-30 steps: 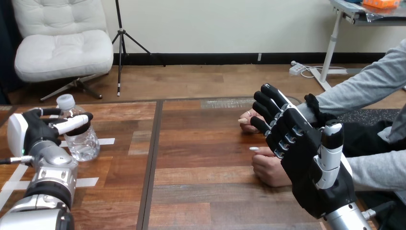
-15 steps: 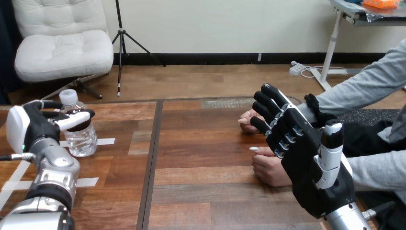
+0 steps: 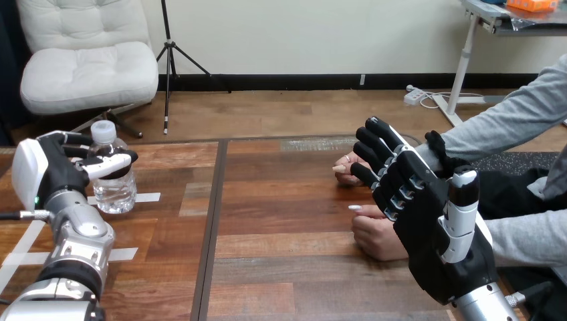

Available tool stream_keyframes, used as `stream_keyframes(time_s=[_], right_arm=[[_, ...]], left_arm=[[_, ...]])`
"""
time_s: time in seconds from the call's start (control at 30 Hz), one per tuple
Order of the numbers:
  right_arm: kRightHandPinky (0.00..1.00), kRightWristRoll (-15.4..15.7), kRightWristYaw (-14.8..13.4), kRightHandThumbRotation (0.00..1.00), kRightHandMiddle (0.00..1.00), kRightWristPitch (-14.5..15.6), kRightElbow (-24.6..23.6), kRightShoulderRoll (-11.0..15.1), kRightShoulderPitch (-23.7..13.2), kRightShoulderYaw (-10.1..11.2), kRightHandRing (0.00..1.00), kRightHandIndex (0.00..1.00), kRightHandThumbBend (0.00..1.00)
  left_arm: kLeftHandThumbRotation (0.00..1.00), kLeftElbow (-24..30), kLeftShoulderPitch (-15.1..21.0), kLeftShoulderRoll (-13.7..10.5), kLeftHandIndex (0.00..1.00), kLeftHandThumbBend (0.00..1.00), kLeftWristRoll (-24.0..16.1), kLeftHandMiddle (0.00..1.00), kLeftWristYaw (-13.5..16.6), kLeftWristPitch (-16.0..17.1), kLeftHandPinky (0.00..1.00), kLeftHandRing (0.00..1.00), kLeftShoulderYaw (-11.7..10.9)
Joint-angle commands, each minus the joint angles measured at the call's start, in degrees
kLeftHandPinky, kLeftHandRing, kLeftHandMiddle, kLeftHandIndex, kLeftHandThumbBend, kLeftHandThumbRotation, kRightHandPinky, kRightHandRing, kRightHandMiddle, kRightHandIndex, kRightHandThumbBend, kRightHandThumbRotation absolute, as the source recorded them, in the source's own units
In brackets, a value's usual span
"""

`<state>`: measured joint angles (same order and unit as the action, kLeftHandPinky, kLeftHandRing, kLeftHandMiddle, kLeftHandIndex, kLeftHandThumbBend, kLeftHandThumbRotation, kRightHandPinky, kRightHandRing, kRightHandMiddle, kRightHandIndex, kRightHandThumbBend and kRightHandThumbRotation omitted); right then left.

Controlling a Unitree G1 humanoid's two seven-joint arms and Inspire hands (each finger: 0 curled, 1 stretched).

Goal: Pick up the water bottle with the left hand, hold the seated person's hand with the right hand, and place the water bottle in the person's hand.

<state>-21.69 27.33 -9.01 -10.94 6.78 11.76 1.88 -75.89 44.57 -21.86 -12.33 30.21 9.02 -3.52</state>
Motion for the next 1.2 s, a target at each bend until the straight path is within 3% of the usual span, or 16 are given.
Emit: stream_keyframes(time_s=[0.0,0.33,0.7,0.93,1.07,1.17], right_arm=[[0.96,0.2,-0.6,1.00,0.96,-0.1,-2.1,-0.1,-2.0,-0.4,0.98,0.94,0.97],[0.96,0.6,-0.9,1.00,0.96,-0.3,-1.6,0.0,-2.2,-0.5,0.97,0.93,0.97],[0.95,1.3,-0.1,1.00,0.96,-1.0,0.2,0.7,-3.3,-0.4,0.97,0.93,0.97],[0.97,5.3,1.3,1.00,0.96,-5.8,4.7,2.0,-5.5,0.1,0.98,0.93,0.95],[0.97,10.9,0.2,1.00,0.95,-9.4,8.1,4.0,-7.5,0.6,0.97,0.93,0.95],[0.97,13.1,-0.3,1.00,0.95,-11.7,10.3,4.8,-8.6,1.0,0.96,0.92,0.96]], left_arm=[[0.00,4.4,1.3,-0.5,0.51,0.82,-1.6,0.50,1.4,3.9,0.40,0.46,1.5],[0.00,6.1,0.1,-0.2,0.50,0.84,-1.3,0.50,1.7,6.5,0.40,0.46,2.0],[0.00,11.0,-1.6,0.8,0.50,0.84,0.3,0.51,-0.3,5.5,0.42,0.47,1.0],[0.00,15.4,-3.4,1.3,0.49,0.82,2.3,0.51,-3.5,4.6,0.40,0.47,0.0],[0.00,19.1,-5.0,1.5,0.49,0.83,2.6,0.50,-4.7,3.5,0.39,0.45,0.1],[0.00,21.1,-5.9,1.7,0.48,0.83,2.7,0.49,-5.0,2.5,0.37,0.44,0.1]])
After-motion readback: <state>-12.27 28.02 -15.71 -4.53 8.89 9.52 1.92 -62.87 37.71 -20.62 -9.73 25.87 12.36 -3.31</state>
